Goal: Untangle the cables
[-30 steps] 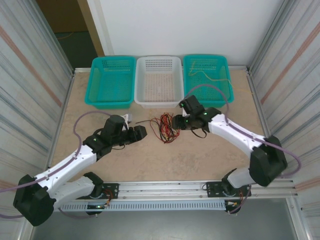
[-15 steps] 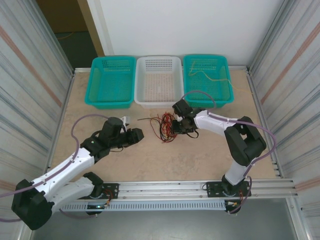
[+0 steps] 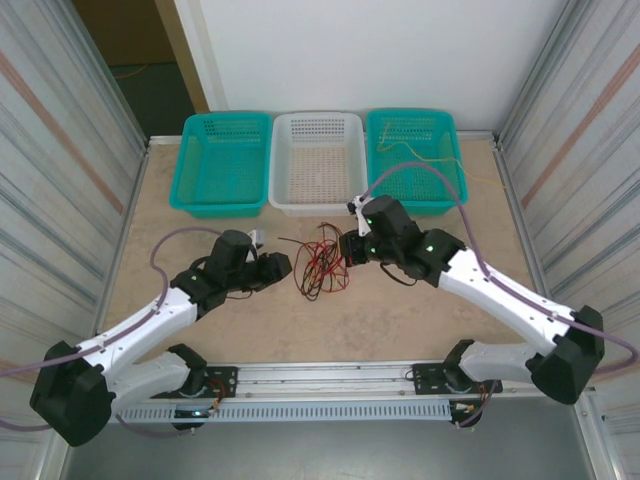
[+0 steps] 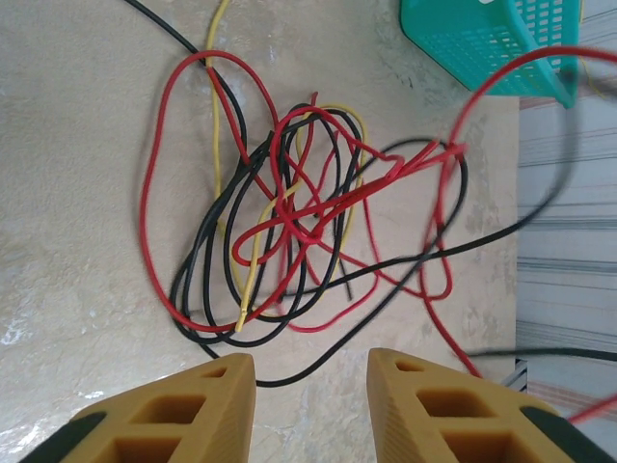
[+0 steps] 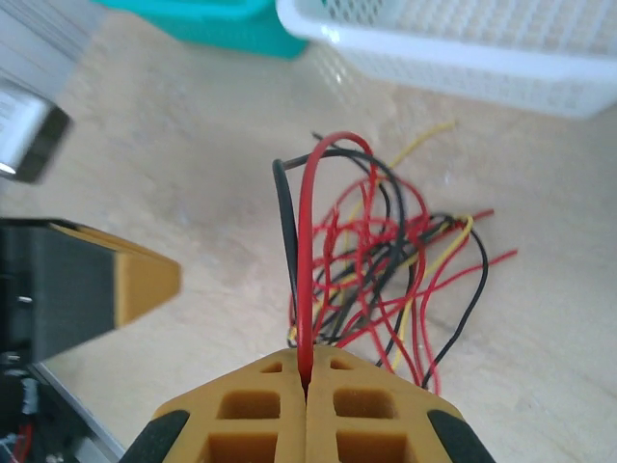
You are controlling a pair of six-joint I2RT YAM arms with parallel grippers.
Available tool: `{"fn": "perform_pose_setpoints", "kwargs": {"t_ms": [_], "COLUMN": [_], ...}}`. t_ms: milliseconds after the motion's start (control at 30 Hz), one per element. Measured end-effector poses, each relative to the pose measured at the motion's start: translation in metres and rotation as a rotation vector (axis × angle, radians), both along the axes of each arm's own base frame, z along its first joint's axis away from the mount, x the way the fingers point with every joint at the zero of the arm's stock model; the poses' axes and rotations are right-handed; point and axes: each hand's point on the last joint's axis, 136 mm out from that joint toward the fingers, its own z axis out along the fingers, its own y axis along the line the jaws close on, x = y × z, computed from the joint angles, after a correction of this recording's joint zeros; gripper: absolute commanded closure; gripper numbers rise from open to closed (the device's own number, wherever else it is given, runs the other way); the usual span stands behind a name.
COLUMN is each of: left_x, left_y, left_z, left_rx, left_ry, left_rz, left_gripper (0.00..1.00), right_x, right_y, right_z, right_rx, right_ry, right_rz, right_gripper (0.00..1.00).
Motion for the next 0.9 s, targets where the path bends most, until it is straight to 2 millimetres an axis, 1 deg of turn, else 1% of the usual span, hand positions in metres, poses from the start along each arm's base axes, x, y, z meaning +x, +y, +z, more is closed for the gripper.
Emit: {"fn": "perform_pose_setpoints", "kwargs": {"t_ms": [33, 67, 100, 167, 233, 267, 333, 400, 467, 500, 567, 633, 733, 800, 900], "left_x": [0.000, 0.000, 0.000, 0.000, 0.000, 0.000, 0.001, 0.002, 0.003, 0.004, 0.007, 0.009, 0.009, 0.006, 0.002], "left_y": [0.000, 0.000, 0.000, 0.000, -0.001, -0.002, -0.006, -0.010, -0.015, -0.017, -0.021, -0.024, -0.027, -0.027, -0.027], "left_z": [0.000, 0.001, 0.001, 0.001, 0.001, 0.003, 0.008, 0.015, 0.024, 0.030, 0.048, 0.072, 0.108, 0.126, 0.141], "left_rx": [-0.002, -0.002, -0.002, -0.002, -0.004, -0.010, -0.033, -0.058, -0.079, -0.089, -0.113, -0.146, -0.204, -0.243, -0.279], "left_ry": [-0.002, -0.002, -0.002, -0.003, -0.003, -0.007, -0.023, -0.048, -0.075, -0.095, -0.146, -0.215, -0.320, -0.373, -0.416], "left_rz": [0.000, 0.000, 0.000, -0.001, -0.004, -0.008, -0.021, -0.038, -0.059, -0.071, -0.092, -0.108, -0.128, -0.136, -0.151], "left_gripper": [0.64, 0.63, 0.63, 0.59, 0.52, 0.48, 0.42, 0.40, 0.41, 0.41, 0.41, 0.40, 0.34, 0.33, 0.41], "right_x": [0.002, 0.005, 0.008, 0.010, 0.005, 0.000, -0.008, -0.016, -0.021, -0.021, -0.021, -0.023, -0.029, -0.033, -0.036], "right_y": [-0.002, -0.004, -0.007, -0.012, -0.014, -0.013, -0.009, 0.000, 0.010, 0.014, 0.018, 0.019, 0.016, 0.014, 0.014], "right_z": [0.002, -0.001, -0.008, -0.031, -0.053, -0.059, -0.061, -0.053, -0.035, -0.022, 0.003, 0.029, 0.057, 0.066, 0.072], "right_rx": [0.010, 0.013, 0.007, -0.029, -0.069, -0.086, -0.101, -0.102, -0.085, -0.069, -0.029, 0.021, 0.082, 0.107, 0.128], "right_ry": [-0.002, 0.005, 0.020, 0.066, 0.117, 0.136, 0.143, 0.132, 0.107, 0.085, 0.044, 0.000, -0.052, -0.071, -0.079], "right_rz": [-0.007, -0.014, -0.024, -0.044, -0.045, -0.038, -0.012, 0.024, 0.061, 0.075, 0.088, 0.100, 0.118, 0.129, 0.140], "right_gripper": [0.96, 0.97, 0.98, 0.99, 1.00, 1.00, 0.98, 0.98, 0.98, 0.97, 0.96, 0.95, 0.94, 0.93, 0.93]}}
